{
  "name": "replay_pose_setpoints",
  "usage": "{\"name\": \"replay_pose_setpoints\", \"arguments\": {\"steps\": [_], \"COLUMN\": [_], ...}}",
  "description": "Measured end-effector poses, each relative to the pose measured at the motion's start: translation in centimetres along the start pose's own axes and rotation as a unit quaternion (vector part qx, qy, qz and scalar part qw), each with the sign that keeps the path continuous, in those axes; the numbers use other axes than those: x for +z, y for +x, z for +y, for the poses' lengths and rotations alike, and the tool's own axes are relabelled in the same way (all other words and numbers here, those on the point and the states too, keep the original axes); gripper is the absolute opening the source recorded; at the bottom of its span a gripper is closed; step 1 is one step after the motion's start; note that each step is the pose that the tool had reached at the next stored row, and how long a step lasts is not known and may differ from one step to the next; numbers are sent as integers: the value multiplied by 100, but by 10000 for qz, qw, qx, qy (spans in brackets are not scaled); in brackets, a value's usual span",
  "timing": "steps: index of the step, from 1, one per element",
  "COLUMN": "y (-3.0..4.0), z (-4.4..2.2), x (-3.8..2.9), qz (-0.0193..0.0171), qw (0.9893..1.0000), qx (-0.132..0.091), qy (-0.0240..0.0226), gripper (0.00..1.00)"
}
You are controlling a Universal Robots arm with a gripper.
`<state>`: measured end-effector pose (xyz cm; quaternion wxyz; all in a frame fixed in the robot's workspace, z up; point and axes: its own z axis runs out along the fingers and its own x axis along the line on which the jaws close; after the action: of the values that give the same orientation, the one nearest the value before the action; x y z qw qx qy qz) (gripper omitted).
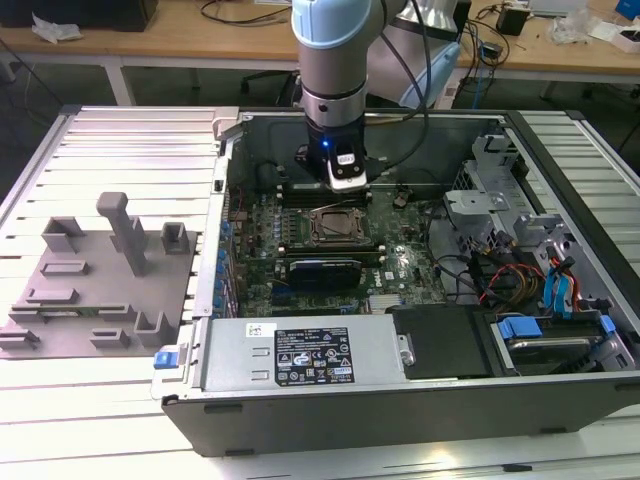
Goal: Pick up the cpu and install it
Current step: 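Install the first cpu locking lever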
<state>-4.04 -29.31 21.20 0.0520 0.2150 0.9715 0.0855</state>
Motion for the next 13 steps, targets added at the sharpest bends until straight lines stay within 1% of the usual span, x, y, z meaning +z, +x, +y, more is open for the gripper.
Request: {"name": "replay_pose_setpoints", "arguments": {"steps": [2,6,12,13], "y": [2,4,6,6], "z": [-2,-7,-14,-15], "x": [9,34,68,75], "qz": [-10,-41,-116,-137], "qw": [10000,10000,9999,9999], "qx": [-3,-9,-27,-32], "qy": [4,19,71,84], "gripper": [11,11,11,11]}}
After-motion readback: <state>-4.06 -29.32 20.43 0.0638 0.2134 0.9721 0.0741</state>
